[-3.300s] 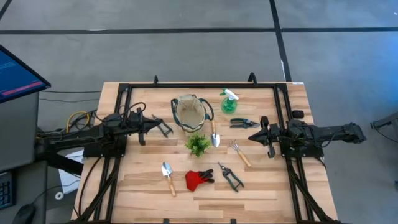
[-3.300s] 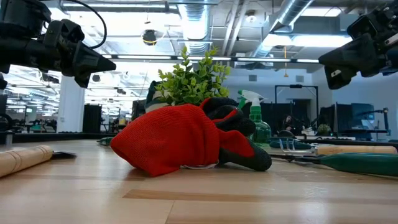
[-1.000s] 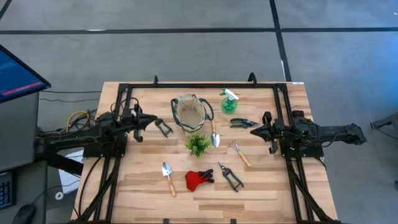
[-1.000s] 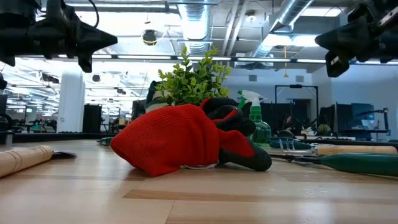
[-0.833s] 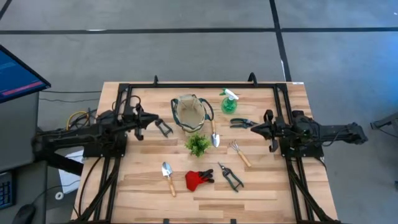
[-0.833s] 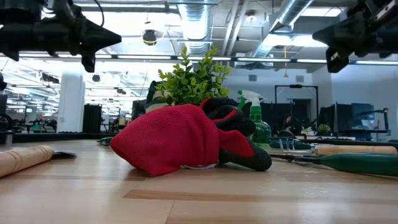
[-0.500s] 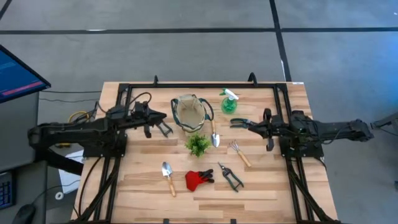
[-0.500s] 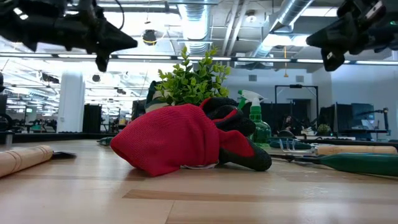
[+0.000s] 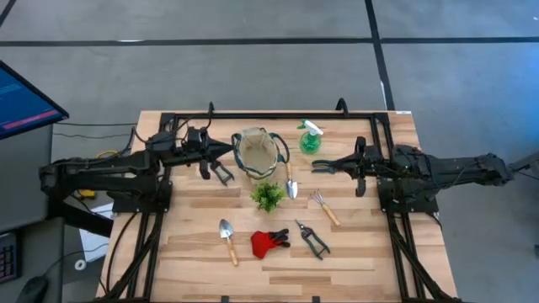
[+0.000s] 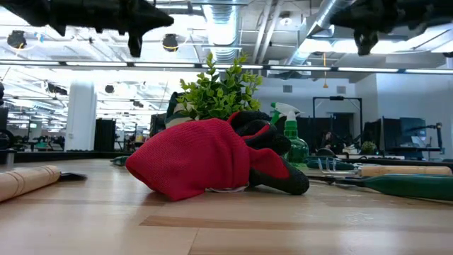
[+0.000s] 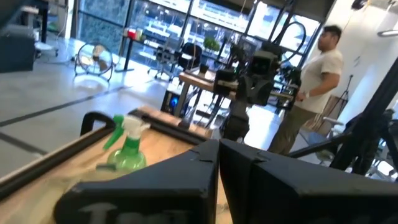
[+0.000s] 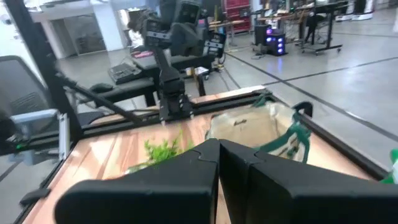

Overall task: Pick & Place Garden tools in Gardening bag
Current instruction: Put the green spray bottle into the brown gardening bag

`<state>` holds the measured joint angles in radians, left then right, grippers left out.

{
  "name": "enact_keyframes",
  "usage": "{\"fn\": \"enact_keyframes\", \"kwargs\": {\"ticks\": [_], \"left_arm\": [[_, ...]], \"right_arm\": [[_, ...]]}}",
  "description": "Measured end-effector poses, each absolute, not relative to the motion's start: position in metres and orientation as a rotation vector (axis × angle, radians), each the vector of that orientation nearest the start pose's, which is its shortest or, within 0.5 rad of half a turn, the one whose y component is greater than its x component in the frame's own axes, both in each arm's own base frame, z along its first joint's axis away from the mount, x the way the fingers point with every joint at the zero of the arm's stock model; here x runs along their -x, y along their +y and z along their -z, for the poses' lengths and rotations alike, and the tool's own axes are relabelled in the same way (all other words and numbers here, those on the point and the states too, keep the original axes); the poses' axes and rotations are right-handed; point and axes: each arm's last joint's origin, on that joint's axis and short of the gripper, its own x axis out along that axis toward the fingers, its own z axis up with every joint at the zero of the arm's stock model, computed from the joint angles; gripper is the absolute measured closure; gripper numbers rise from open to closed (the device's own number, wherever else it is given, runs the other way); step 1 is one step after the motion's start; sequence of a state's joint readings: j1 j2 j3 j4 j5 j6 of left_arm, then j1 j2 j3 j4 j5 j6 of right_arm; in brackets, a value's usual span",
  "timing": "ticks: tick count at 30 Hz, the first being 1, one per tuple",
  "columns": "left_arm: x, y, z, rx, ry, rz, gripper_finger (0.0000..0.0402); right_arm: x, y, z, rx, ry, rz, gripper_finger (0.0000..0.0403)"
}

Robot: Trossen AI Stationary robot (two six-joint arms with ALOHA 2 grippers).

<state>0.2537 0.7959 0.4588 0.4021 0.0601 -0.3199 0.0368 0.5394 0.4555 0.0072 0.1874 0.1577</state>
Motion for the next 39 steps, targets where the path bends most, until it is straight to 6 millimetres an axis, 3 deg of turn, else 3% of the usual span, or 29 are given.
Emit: {"fn": "enact_keyframes", "kwargs": {"ticks": [7, 12, 39], "left_arm": [[-0.178, 0.043, -0.295, 0.297, -0.163, -0.163, 0.0400], [-0.177, 0.043, -0.299, 0.291, -0.203, -0.156, 0.0400], [-0.176, 0.043, -0.301, 0.290, -0.223, -0.153, 0.0400]], "right_arm": [[-0.153, 0.000, -0.301, -0.151, 0.041, 0.157, 0.0403], [-0.161, 0.000, -0.309, -0.151, 0.046, 0.156, 0.0403], [-0.206, 0.002, -0.275, -0.138, 0.229, 0.166, 0.0403]]}}
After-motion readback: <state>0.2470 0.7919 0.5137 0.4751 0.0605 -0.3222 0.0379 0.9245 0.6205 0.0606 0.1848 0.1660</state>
